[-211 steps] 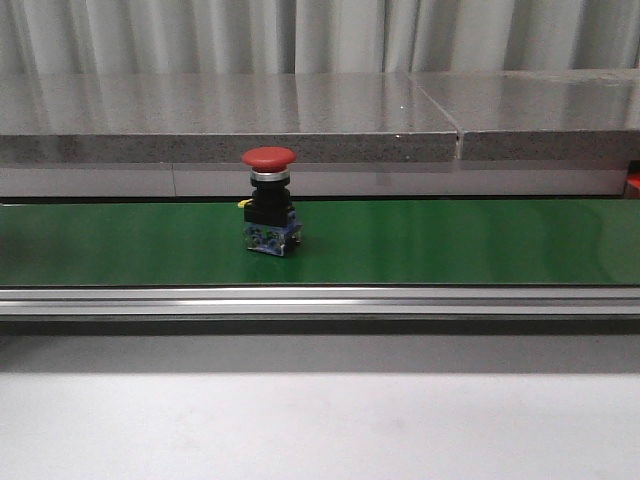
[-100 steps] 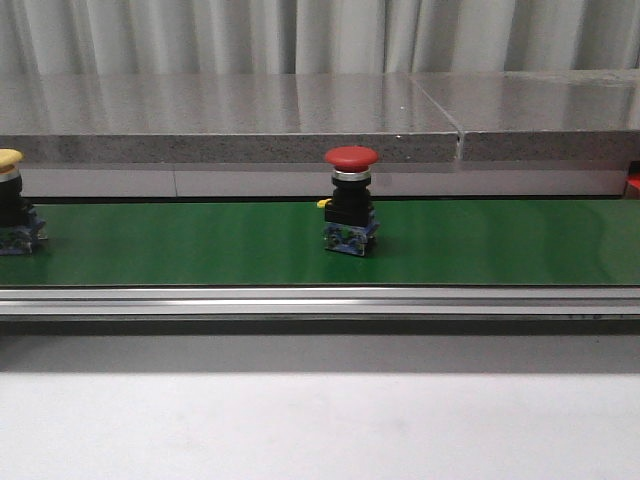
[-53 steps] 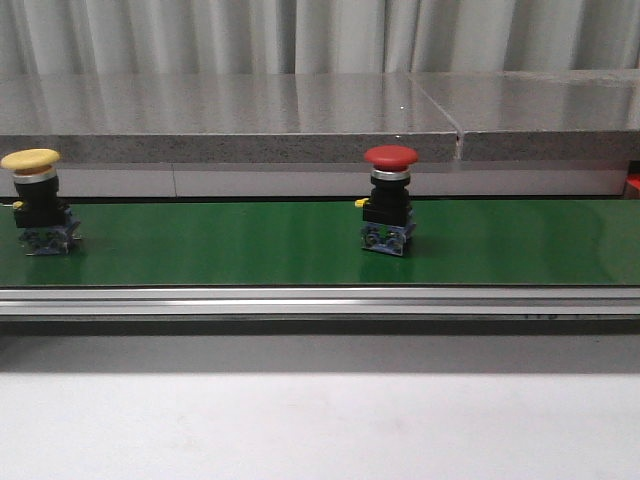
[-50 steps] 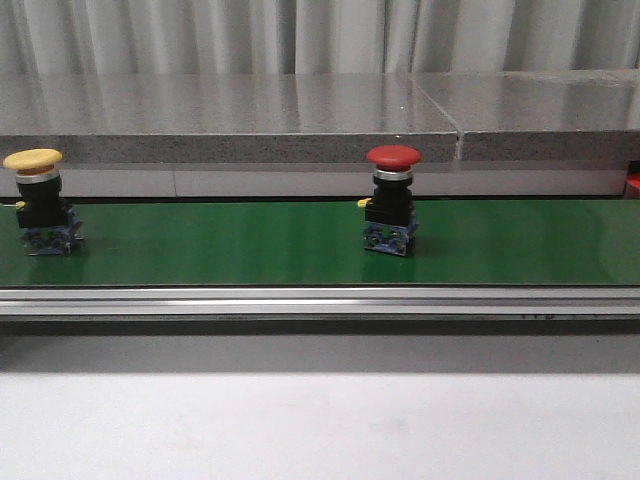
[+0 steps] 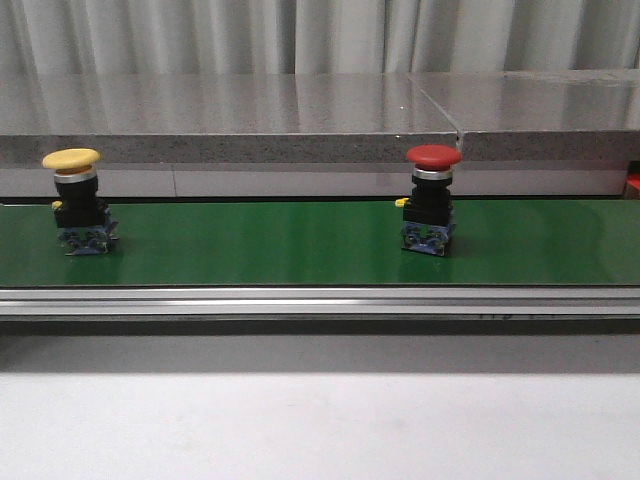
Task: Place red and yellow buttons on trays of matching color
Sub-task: 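Lower the right gripper onto the arriving red button and grasp it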
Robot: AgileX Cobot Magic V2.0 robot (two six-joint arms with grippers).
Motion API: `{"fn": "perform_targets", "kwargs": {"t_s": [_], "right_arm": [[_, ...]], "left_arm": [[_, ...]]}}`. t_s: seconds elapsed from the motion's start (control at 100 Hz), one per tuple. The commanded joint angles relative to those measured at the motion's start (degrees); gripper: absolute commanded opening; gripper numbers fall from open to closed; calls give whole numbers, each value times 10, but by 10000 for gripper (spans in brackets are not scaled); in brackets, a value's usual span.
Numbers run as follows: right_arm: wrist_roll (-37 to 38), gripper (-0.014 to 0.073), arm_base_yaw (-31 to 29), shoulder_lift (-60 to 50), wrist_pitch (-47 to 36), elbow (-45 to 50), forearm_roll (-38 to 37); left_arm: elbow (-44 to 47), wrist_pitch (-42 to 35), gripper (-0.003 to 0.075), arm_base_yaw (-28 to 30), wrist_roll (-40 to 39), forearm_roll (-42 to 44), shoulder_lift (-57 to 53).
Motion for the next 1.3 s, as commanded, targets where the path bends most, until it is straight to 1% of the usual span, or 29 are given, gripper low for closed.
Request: {"fn": "perform_targets", "kwargs": {"t_s": [0.0, 0.05, 0.08, 0.1, 0.11, 0.12, 0.15, 0.22, 0.34, 0.5, 0.67, 0.85, 0.97, 1.1, 1.29], "right_arm": [[-3, 111, 1, -4, -10, -14, 6], [-3, 230, 1, -4, -2, -14, 6], [-3, 328, 1, -4, 2, -14, 6], [-3, 369, 1, -4, 2, -14, 6], [-3, 410, 1, -4, 2, -14, 6], [-3, 430, 1, -4, 3, -14, 6], [-3, 526, 1, -4, 3, -14, 6], [-3, 673, 1, -4, 0, -14, 12], [-3, 626, 1, -3, -6, -17, 32], [-10, 624, 9, 36, 23, -47, 32], [-21, 624, 60, 120, 58, -103, 32], [-21, 624, 113, 212, 57, -148, 32], [-30, 624, 138, 272, 56, -178, 32], [-39, 624, 155, 323, 44, -199, 32], [-39, 624, 155, 387, 35, -211, 32]], "left_arm": [[-15, -41, -19, -4, -1, 0, 6], [-15, -41, -19, -4, -1, 0, 6], [-15, -41, -19, -4, -1, 0, 6], [-15, -41, -19, -4, -1, 0, 6], [-15, -41, -19, -4, -1, 0, 6], [-15, -41, -19, -4, -1, 0, 6], [-15, -41, -19, -4, -1, 0, 6], [-15, -41, -19, -4, -1, 0, 6], [-15, -41, -19, -4, -1, 0, 6], [-15, -41, -19, -4, -1, 0, 6], [-15, -41, -19, -4, -1, 0, 6], [-15, -41, -19, -4, -1, 0, 6], [-15, -41, -19, -4, -1, 0, 6], [-15, -41, -19, -4, -1, 0, 6], [-15, -41, -19, -4, -1, 0, 6]]}}
